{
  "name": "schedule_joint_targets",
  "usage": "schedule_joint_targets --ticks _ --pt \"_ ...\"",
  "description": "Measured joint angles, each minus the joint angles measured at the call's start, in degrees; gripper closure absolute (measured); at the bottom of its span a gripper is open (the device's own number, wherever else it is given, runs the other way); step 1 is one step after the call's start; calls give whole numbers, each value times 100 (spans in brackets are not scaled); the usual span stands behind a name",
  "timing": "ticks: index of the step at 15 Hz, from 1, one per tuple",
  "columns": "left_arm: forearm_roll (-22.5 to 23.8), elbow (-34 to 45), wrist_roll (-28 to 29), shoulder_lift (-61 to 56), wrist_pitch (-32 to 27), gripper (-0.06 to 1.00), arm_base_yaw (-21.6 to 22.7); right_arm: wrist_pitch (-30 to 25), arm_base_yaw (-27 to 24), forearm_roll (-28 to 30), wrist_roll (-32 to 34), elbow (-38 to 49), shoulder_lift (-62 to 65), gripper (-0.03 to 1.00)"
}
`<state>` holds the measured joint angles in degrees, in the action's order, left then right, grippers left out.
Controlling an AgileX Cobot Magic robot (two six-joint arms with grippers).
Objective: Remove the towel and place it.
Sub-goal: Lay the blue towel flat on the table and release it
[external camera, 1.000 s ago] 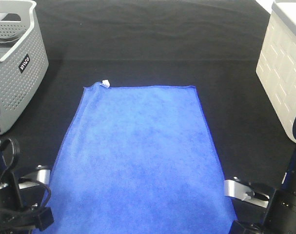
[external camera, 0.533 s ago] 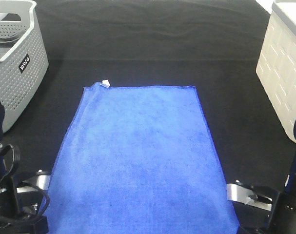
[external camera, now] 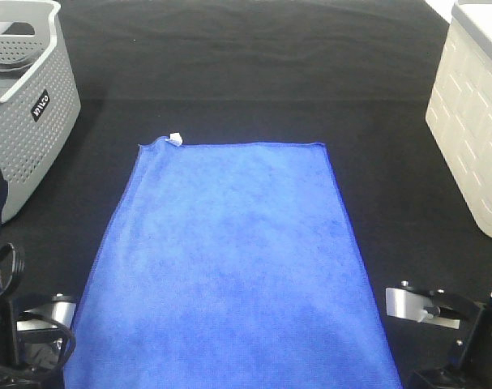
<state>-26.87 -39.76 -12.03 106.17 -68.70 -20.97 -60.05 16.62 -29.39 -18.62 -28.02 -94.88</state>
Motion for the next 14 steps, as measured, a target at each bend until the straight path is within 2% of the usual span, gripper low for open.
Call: schedule_joint_targets --ticks 6,8,10,12,14 --pt "-17 -149 97 -682 -52 29 0 103 0 -17 0 -126 659 34" --pt "-11 -579 160 -991 -63 29 0 120 -11 74 115 -682 974 34" --pt "126 -1106 229 -1083 -69 29 0 115 -40 418 327 -1415 1123 34" --pt "487 -1690 246 -1083 -86 29 57 86 -355 682 481 -2068 1123 34" --pt "745 -2320 229 -945 29 29 487 23 -1123 676 384 -2796 985 34"
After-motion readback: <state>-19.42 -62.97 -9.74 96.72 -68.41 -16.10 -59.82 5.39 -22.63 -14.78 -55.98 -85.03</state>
